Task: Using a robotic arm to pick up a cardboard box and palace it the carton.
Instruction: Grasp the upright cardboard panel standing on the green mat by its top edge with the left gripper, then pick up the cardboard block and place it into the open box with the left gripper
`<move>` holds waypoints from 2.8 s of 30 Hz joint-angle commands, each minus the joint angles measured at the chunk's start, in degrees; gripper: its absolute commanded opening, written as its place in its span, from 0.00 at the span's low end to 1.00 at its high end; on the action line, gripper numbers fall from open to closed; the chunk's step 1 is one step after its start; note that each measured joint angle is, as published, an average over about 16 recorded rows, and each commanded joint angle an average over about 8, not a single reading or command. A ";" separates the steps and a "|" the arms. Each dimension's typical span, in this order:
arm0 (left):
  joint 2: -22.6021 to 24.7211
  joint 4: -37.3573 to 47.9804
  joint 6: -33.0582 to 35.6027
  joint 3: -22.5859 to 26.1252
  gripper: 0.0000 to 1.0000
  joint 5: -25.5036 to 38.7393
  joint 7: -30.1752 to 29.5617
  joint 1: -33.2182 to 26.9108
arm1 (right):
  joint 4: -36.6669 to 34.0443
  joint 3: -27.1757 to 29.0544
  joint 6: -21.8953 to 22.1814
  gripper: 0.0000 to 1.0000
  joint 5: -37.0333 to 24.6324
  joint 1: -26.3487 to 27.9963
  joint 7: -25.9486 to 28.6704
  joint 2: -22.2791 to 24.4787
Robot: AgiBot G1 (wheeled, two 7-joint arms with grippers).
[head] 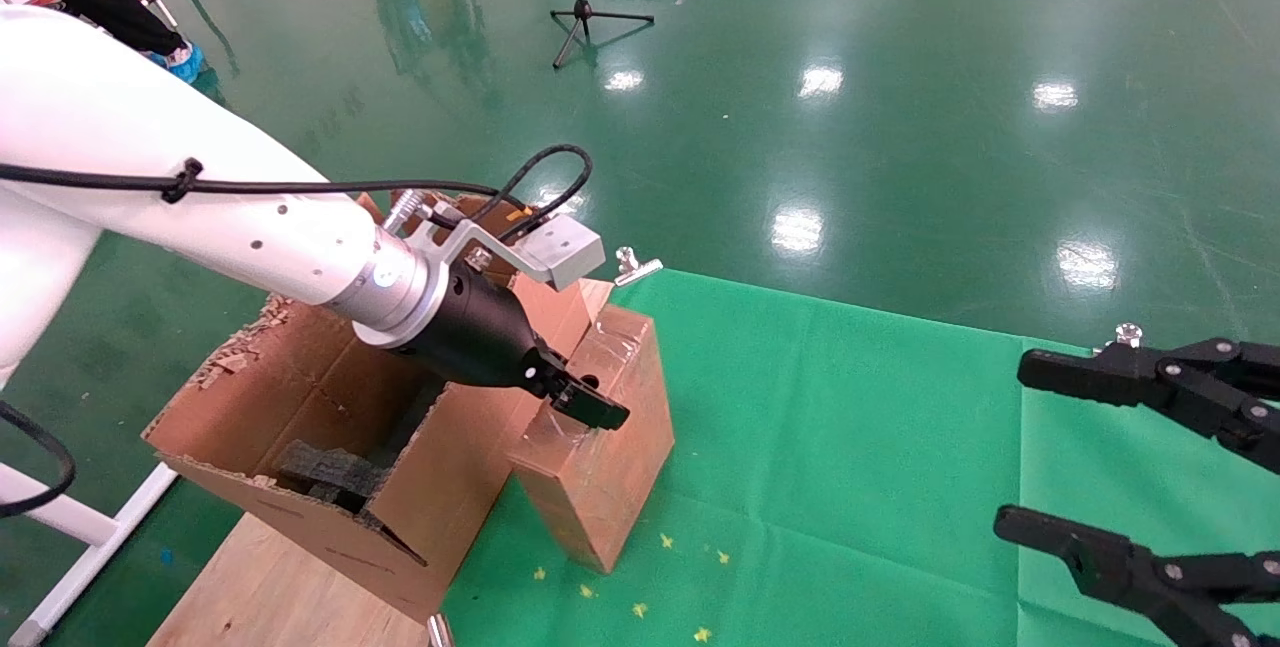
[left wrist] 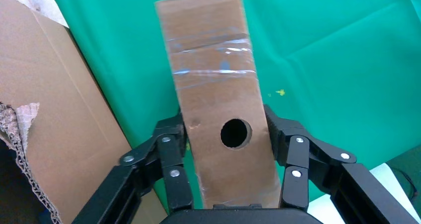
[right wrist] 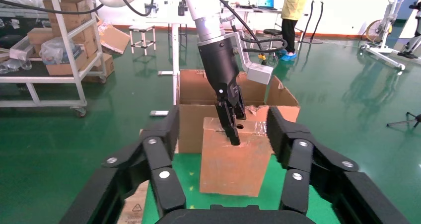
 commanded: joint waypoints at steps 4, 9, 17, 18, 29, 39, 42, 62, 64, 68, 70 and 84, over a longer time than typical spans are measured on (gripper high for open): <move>0.06 0.27 -0.11 0.00 0.00 0.03 0.25 -0.06 | 0.00 0.00 0.00 1.00 0.00 0.00 0.00 0.00; -0.11 0.90 -0.59 -0.02 0.00 0.08 2.27 -0.84 | -0.01 -0.01 0.00 1.00 0.00 0.01 0.00 0.00; -4.31 1.40 -1.66 -3.15 0.00 -3.83 9.43 -4.30 | -0.02 -0.02 -0.01 1.00 0.01 0.01 -0.01 0.00; -5.16 1.63 -1.83 -3.85 0.00 -4.44 10.50 -5.06 | -0.02 -0.02 -0.01 1.00 0.01 0.02 -0.01 0.00; -13.12 18.41 -4.16 -10.05 0.00 -3.17 27.04 -17.66 | -0.02 -0.04 0.00 1.00 0.02 0.02 -0.03 0.01; -10.70 49.38 -5.06 -5.62 0.00 5.87 45.38 -21.90 | -0.02 -0.06 0.01 1.00 0.04 0.03 -0.04 0.02; -9.05 56.18 -6.84 -4.13 0.00 8.39 48.96 -22.26 | -0.02 -0.07 0.01 1.00 0.04 0.03 -0.04 0.02; -1.80 73.47 -23.25 -2.05 0.00 12.54 54.91 -20.25 | -0.02 -0.11 0.03 1.00 0.07 0.04 -0.06 0.03; -1.57 74.23 -23.83 -2.21 0.00 12.29 55.14 -19.65 | -0.03 -0.11 0.03 1.00 0.07 0.04 -0.06 0.03; -1.16 75.53 -25.31 -2.54 0.00 11.79 55.35 -18.13 | -0.03 -0.12 0.03 1.00 0.07 0.04 -0.06 0.04; -0.91 76.15 -26.28 -2.64 0.00 11.64 55.16 -17.25 | -0.03 -0.12 0.03 1.00 0.08 0.04 -0.06 0.04; 1.08 78.38 -34.29 -2.87 0.00 11.29 51.30 -11.51 | -0.03 -0.14 0.04 1.00 0.09 0.05 -0.07 0.05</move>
